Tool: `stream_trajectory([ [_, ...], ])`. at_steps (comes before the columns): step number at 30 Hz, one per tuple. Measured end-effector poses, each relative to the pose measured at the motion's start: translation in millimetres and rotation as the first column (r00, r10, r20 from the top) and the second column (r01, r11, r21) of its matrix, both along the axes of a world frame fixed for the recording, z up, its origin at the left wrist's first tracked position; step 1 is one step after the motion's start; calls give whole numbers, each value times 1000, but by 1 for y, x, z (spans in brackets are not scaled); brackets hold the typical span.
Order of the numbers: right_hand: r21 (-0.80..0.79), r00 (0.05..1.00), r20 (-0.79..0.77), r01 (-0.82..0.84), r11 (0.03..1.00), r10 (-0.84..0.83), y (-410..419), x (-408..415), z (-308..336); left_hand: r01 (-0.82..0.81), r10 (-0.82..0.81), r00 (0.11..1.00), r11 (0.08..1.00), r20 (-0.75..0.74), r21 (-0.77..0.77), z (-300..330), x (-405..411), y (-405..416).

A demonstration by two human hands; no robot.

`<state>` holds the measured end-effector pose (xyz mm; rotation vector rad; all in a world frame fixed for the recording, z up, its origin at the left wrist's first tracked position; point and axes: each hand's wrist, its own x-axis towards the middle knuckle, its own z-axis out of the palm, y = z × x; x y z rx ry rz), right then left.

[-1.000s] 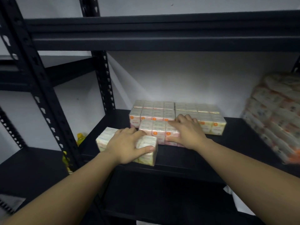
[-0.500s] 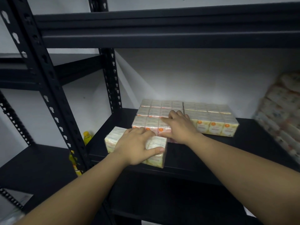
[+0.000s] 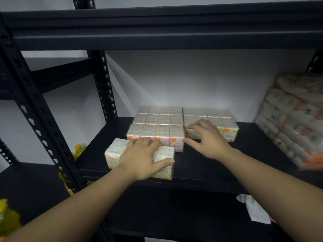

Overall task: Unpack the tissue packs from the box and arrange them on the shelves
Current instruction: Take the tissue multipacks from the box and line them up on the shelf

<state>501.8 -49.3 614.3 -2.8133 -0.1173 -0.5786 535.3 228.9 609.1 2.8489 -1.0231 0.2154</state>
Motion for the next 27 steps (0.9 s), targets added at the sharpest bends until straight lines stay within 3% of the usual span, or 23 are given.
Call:
stream_trajectory([
  [6,258,994,-19,111,960,-110,-45,-44,-24,11,-11,1000,999,2,31,5,-23,-67],
  [11,375,986,-74,168,911,-151,-60,-72,-38,14,-25,988,997,-152,-69,13,-24,-87],
  [14,471,989,-68,146,870,-130,-48,-79,-40,28,-46,994,986,-104,-165,18,-19,-66],
  [19,594,996,-87,44,803,10,-10,-81,-38,-82,71,994,986,-81,-142,16,5,-12],
  [23,571,994,-81,-16,821,75,8,-79,-42,-55,23,989,974,-147,-220,8,12,4],
  [27,644,995,-78,9,765,54,-4,-90,-43,-2,-33,990,971,-139,-241,9,-2,-8],
])
